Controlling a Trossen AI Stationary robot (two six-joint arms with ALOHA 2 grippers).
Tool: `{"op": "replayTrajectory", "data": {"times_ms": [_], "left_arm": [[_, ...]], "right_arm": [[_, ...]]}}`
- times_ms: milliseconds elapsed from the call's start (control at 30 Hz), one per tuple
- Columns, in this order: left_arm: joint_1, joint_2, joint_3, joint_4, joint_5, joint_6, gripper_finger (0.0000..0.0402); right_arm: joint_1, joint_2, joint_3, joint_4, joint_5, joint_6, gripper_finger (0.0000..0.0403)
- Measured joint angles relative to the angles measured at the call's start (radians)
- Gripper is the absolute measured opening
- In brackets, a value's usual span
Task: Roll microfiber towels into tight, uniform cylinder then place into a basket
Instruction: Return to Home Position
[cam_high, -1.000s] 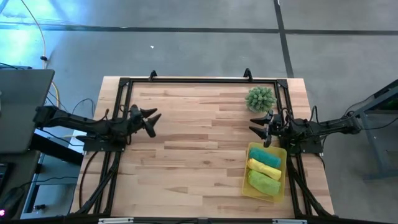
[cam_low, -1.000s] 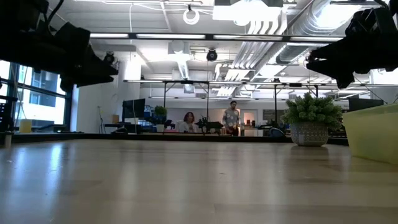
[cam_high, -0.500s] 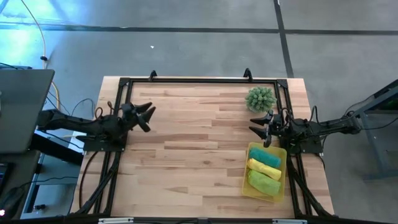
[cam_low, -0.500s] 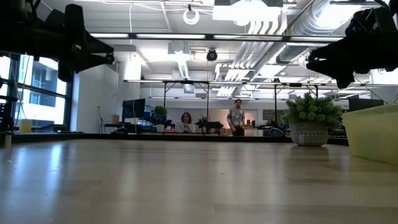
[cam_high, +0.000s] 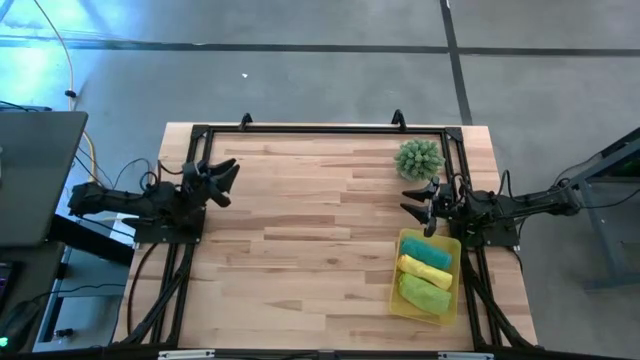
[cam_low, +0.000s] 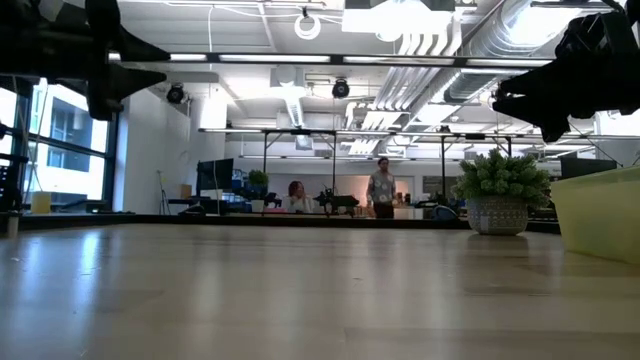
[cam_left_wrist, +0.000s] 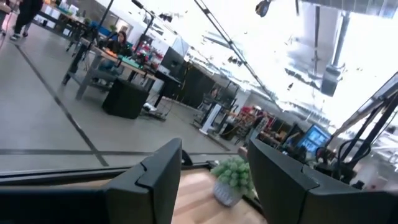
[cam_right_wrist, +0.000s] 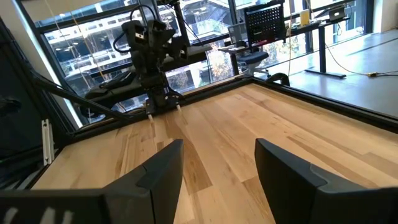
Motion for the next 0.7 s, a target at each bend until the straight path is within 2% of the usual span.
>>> {"op": "replayTrajectory", "data": {"times_ms": [333, 700], "left_arm": [[-0.002, -0.102, 0.000, -0.198, 0.001, 0.000, 0.0175], [-0.002, -0.104, 0.000, -0.219, 0.001, 0.000, 0.0175]], "right_arm": [[0.000, 0.000, 0.000, 0.000, 0.000, 0.000, 0.0190], [0.000, 0.000, 0.000, 0.000, 0.000, 0.000, 0.0190]]}}
